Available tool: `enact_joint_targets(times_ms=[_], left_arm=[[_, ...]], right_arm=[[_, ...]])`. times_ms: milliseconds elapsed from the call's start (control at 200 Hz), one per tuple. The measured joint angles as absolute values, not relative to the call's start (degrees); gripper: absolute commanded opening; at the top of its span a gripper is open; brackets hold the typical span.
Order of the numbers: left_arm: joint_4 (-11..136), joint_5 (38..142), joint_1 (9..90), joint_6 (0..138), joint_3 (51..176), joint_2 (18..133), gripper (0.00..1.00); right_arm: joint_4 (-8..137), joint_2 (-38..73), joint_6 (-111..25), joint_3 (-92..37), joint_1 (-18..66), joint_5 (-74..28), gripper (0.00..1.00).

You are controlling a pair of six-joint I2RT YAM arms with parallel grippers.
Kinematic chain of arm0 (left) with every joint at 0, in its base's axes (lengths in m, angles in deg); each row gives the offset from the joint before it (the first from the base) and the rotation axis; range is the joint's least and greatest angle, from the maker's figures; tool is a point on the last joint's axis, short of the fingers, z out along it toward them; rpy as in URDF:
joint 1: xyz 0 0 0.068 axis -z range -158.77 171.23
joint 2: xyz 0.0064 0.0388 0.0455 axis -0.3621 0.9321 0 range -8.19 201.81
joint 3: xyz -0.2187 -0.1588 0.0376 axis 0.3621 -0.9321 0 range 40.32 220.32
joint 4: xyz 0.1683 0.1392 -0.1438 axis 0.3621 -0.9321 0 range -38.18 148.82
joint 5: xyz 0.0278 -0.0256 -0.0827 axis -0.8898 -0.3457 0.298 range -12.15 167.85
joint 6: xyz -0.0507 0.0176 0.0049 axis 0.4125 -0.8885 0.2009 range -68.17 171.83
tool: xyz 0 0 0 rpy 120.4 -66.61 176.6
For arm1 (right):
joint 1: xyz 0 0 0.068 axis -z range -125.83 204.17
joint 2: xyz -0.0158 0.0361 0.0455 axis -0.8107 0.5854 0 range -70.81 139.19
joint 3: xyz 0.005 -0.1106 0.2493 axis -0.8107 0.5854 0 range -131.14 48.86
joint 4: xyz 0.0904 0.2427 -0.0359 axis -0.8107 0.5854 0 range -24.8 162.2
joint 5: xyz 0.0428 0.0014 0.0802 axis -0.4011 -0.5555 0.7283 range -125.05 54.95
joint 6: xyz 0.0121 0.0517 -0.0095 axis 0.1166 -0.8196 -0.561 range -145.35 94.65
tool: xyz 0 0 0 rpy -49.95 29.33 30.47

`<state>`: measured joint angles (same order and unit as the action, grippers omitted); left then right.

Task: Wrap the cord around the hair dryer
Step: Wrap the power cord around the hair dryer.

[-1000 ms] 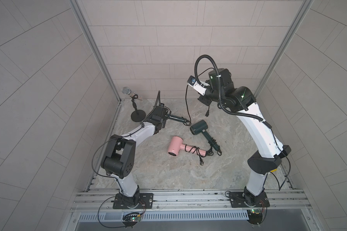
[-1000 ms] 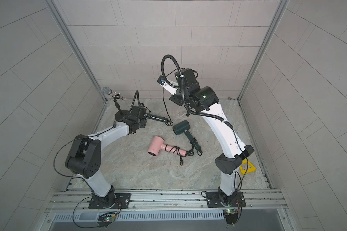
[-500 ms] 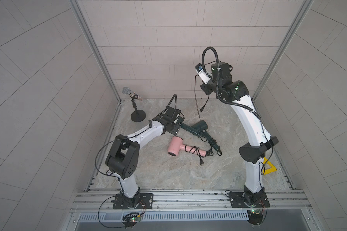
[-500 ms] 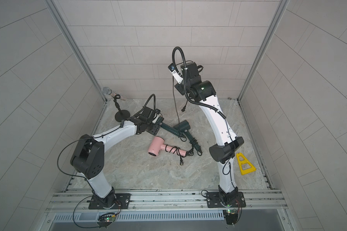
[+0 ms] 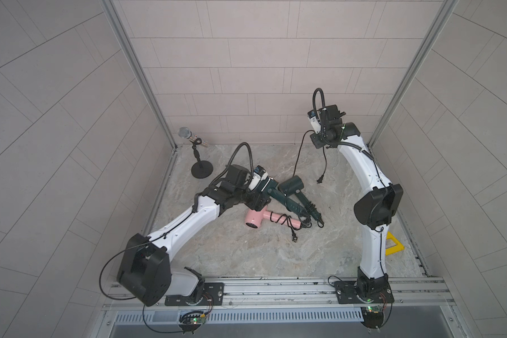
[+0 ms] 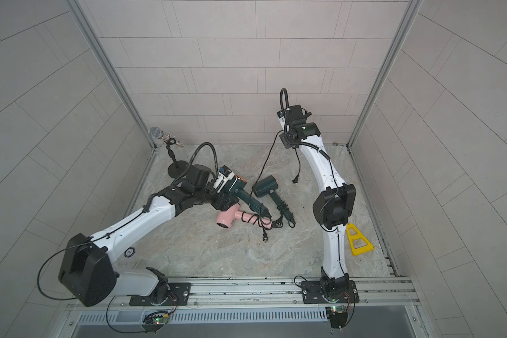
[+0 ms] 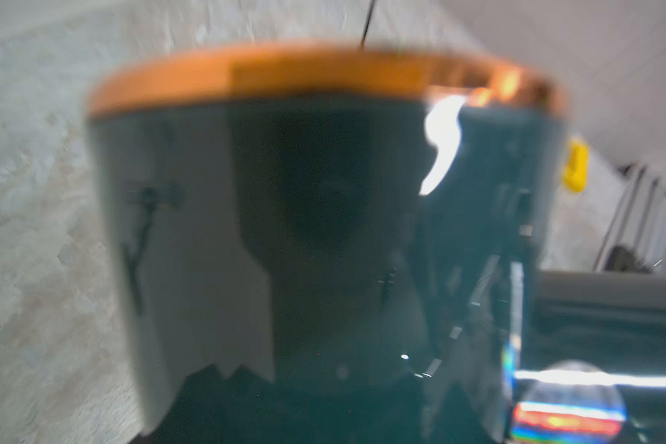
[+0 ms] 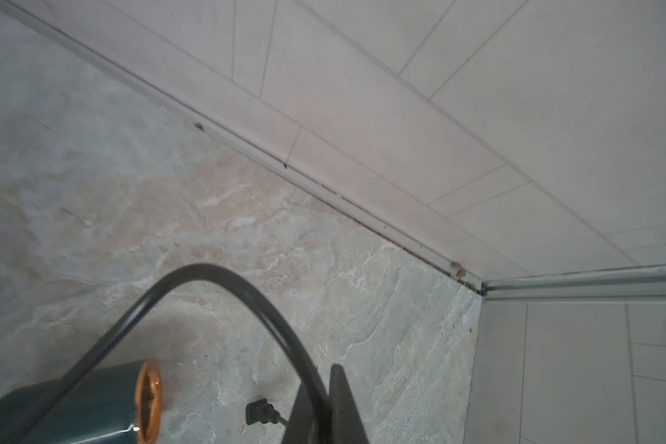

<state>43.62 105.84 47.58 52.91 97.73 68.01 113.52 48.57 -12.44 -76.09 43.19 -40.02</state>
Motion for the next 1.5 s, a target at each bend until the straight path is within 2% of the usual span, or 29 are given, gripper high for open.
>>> enact_joint_targets(times_ms=[135, 245, 630, 871, 1201, 1501], left_arm=[[56.71, 107.74, 38.42, 65.09, 94.23, 65.67, 0.00], [58.97, 102.23, 33.37, 71.71, 95.50, 67.22, 0.00], [52.08, 75.68, 32.61, 78.00, 105.18, 77.98, 0.00], [51.67, 70.69, 32.50, 81.09, 105.86, 84.18, 0.00], [50.09, 73.29, 32.52, 80.69, 108.61, 84.42, 0.00], [46.03, 81.42, 34.22, 77.83, 108.79, 87.27, 0.00]], right_arm=[[106.90, 42.07, -13.40, -54.78, 43.80, -38.65, 0.00], [103.75, 35.54, -14.32, -43.48, 43.10, -37.62, 0.00], [97.93, 12.66, -14.82, -22.76, 38.68, -34.17, 0.00], [103.33, 11.41, -13.64, -23.98, 34.64, -30.19, 0.00], [106.39, 12.96, -12.46, -26.93, 31.25, -31.76, 0.00], [105.89, 12.28, -10.34, -32.05, 29.46, -35.52, 0.00]])
